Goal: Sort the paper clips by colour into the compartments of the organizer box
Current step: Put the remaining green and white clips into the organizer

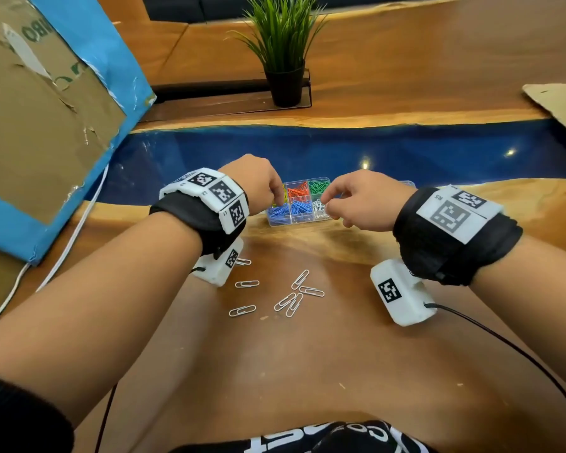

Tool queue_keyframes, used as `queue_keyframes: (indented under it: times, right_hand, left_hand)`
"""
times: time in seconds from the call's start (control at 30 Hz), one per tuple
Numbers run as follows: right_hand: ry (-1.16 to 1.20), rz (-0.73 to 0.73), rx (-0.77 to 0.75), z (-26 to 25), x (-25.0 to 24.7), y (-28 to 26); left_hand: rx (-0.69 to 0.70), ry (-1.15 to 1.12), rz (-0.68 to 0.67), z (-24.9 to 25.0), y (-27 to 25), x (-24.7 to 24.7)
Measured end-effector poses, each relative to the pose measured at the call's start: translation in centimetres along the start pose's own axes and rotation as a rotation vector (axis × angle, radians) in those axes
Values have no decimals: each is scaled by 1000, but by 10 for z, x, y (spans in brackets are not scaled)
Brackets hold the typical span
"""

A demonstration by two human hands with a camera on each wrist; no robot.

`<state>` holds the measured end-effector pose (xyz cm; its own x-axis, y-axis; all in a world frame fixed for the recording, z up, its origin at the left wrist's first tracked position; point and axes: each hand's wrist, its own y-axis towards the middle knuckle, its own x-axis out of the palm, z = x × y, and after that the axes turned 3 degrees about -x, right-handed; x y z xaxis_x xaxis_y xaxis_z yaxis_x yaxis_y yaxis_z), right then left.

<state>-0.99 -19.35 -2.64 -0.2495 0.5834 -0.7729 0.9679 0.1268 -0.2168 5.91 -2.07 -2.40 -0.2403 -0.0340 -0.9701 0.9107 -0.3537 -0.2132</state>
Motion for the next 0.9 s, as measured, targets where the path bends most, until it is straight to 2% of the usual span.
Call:
queue_keyframes:
  times: [0.17,0.37,0.47,0.67,0.9]
  right_hand:
    - [-44,0,11,-1,0,-4]
    - [-95,-33,28,-5,5,-8]
    - [-129,-45,35,-7,8,-9]
    - [-148,-23,36,-14,7,-12]
    - [-167,-65,25,-15,9,-15]
  left_hand:
    - [-10,-27,40,-4,-1,-1]
    - [-23,71,-59,-6,0,6]
    - [0,32,-24,-10,-2,8]
    - [30,-51,127,-14,-1,9]
    - [10,-24,103,-3,10,15]
